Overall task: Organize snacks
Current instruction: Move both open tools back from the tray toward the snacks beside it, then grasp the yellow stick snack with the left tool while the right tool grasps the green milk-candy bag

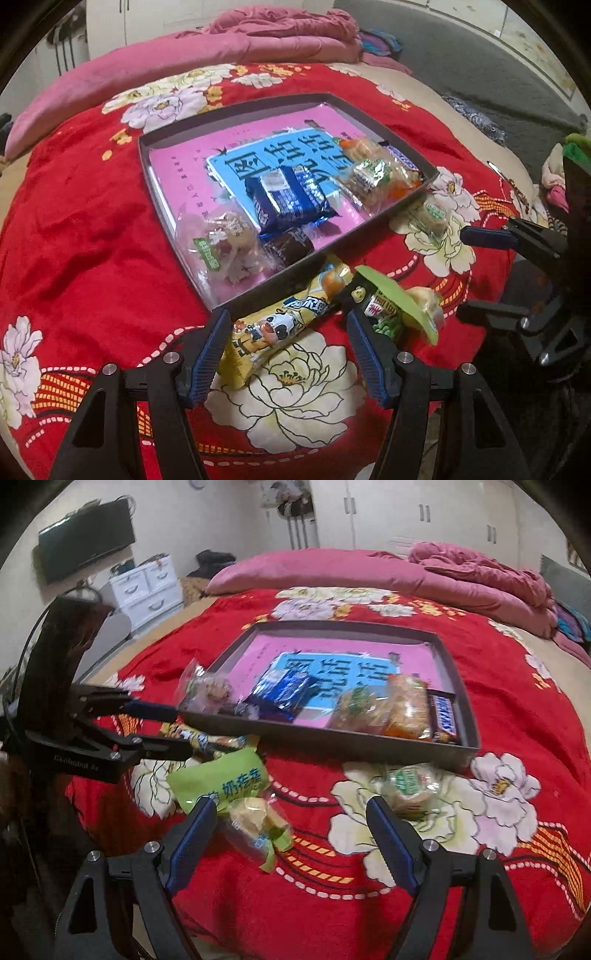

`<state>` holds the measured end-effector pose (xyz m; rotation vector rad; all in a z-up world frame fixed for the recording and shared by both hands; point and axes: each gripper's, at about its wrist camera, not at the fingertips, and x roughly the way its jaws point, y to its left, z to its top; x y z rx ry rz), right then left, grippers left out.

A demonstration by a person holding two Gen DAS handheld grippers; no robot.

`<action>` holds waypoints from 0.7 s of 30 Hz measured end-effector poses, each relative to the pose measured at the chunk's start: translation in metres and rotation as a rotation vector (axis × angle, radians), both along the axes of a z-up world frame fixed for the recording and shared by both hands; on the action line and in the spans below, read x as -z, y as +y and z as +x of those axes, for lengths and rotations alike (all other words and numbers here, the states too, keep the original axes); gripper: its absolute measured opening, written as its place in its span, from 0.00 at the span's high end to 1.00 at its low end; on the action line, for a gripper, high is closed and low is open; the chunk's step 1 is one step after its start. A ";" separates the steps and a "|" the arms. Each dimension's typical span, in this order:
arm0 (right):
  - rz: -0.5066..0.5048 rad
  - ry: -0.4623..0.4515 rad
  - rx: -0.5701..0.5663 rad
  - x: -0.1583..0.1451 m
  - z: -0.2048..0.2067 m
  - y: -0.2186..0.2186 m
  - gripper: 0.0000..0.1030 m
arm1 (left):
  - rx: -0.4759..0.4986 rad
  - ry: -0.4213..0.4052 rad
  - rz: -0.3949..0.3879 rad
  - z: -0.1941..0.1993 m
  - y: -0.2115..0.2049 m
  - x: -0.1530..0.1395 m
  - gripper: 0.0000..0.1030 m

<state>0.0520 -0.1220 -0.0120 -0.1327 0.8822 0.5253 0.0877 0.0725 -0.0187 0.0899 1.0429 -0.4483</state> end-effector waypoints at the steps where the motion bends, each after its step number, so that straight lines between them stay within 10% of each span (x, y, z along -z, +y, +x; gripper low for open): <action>1: -0.003 0.002 -0.012 0.002 -0.001 0.002 0.20 | 0.000 0.008 -0.003 0.001 0.000 0.001 0.35; 21: -0.164 0.001 -0.109 0.036 0.009 0.023 0.30 | -0.072 0.090 0.058 0.016 0.003 0.021 0.35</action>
